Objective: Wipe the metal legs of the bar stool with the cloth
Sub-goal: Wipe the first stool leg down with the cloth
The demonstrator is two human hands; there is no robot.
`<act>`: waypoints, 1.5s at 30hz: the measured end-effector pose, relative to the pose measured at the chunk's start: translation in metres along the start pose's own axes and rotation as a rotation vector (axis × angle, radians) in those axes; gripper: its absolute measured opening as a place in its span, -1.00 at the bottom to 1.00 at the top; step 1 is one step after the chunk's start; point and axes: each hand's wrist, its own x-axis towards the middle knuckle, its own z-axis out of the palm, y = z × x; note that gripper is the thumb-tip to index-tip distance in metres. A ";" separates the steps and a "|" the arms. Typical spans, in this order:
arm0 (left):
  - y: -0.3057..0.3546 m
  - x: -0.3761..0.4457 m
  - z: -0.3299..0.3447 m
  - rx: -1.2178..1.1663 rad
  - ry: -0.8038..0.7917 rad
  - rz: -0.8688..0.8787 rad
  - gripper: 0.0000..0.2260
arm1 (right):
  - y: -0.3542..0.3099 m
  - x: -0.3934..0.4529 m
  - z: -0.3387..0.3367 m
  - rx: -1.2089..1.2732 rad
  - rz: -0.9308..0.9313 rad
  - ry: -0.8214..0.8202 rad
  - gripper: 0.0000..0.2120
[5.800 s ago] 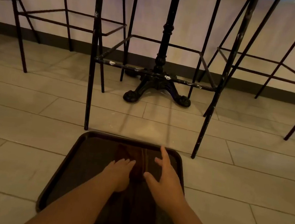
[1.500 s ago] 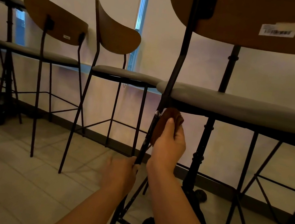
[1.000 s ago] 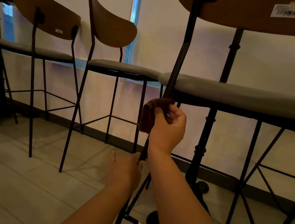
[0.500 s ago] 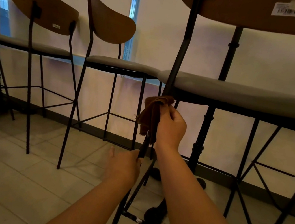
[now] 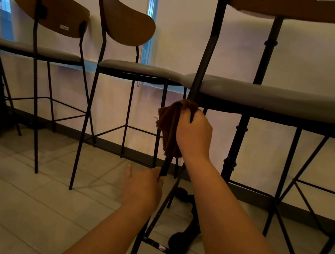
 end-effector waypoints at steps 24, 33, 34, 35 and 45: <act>-0.007 0.000 -0.004 -0.061 -0.013 0.022 -0.74 | 0.030 -0.021 -0.012 0.244 0.045 -0.206 -0.83; -0.007 0.005 -0.003 -0.180 -0.091 -0.001 -0.82 | 0.043 -0.036 -0.007 0.201 0.101 -0.255 -0.82; -0.007 0.005 -0.002 -0.232 -0.115 -0.017 -0.83 | 0.043 -0.037 -0.006 0.154 0.056 -0.242 -0.82; -0.006 0.005 -0.002 -0.267 -0.133 -0.030 -0.84 | 0.044 -0.038 -0.005 0.142 0.036 -0.236 -0.81; -0.004 0.002 -0.003 -0.369 -0.139 -0.006 -0.88 | 0.050 -0.043 -0.009 0.338 0.194 -0.329 -0.80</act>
